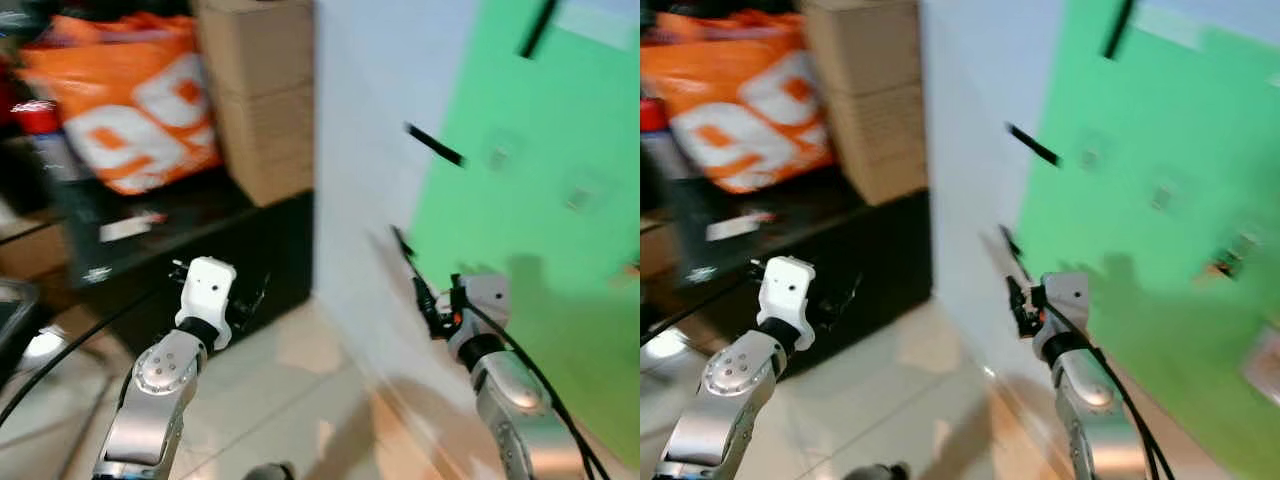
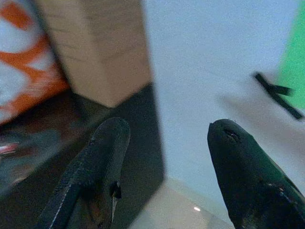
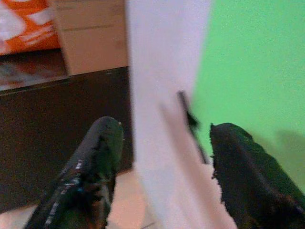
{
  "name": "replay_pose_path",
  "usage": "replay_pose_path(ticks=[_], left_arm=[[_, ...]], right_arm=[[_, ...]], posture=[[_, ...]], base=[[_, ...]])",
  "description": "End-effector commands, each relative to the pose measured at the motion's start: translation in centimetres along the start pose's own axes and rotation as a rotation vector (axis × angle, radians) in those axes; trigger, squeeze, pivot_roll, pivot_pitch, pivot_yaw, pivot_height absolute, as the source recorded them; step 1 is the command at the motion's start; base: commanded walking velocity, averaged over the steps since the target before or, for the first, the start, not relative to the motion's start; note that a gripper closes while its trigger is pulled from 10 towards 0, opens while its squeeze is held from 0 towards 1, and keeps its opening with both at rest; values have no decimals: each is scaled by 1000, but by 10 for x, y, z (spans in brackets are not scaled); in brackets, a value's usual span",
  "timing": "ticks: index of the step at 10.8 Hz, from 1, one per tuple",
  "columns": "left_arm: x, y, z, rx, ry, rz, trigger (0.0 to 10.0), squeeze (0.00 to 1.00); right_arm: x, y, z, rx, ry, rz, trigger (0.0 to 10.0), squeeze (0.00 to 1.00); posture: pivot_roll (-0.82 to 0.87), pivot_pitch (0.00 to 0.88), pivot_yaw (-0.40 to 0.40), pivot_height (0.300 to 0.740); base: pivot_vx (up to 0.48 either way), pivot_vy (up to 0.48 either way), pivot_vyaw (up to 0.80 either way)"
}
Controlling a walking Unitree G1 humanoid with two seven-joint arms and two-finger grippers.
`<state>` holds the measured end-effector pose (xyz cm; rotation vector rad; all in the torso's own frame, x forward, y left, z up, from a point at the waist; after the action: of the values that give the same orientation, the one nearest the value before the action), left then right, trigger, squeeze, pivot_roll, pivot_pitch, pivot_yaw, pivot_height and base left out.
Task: Hang keys on a hook
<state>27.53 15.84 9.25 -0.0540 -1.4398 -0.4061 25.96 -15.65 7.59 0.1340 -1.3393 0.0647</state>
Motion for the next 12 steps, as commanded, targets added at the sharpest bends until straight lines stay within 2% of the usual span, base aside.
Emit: replay_pose_path(ticks=[1,4,7,9,10,12], left_arm=[[3,1,-1,12,-14,-6,10000,0],[5,-1,-3,11,-24,-10,10000,0],[6,-3,-6,9,-34,-14,10000,0],[7,-5,-7,-1,-46,1,10000,0],[8,-7,-7,-17,-48,13,10000,0],[8,-8,-7,-16,-44,16,10000,0]], right_arm=[[1,-2,-2,1,-6,-8,10000,1000],[-2,-1,0,11,11,-53,10000,1000],[-1,-2,0,15,4,-57,10000,1000],[4,2,2,70,-44,-49,10000,1000],[6,4,2,88,-52,5,10000,1000],[5,0,1,60,-33,40,10000,1000]], posture=[[-88,0,5,740],[-93,0,10,740],[-104,0,14,740],[-107,0,10,740],[-107,0,9,740],[-111,0,4,740]], base=[[0,0,800],[0,0,800],[0,0,800],[0,0,781],[0,0,0],[0,0,0]])
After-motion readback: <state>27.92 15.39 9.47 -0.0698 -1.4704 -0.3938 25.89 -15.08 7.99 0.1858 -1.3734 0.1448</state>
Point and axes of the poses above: a point about 5 cm out from each wrist's last joint towards the gripper, its own z axis pointing back from the gripper into the wrist, its own x axis along the axis of the wrist's last joint, y = z × x, the point moved 2 cm from there along -z, pointing out of the wrist towards the gripper, and after that the axes turned 3 degrees about -z, right-handed, at the moved point
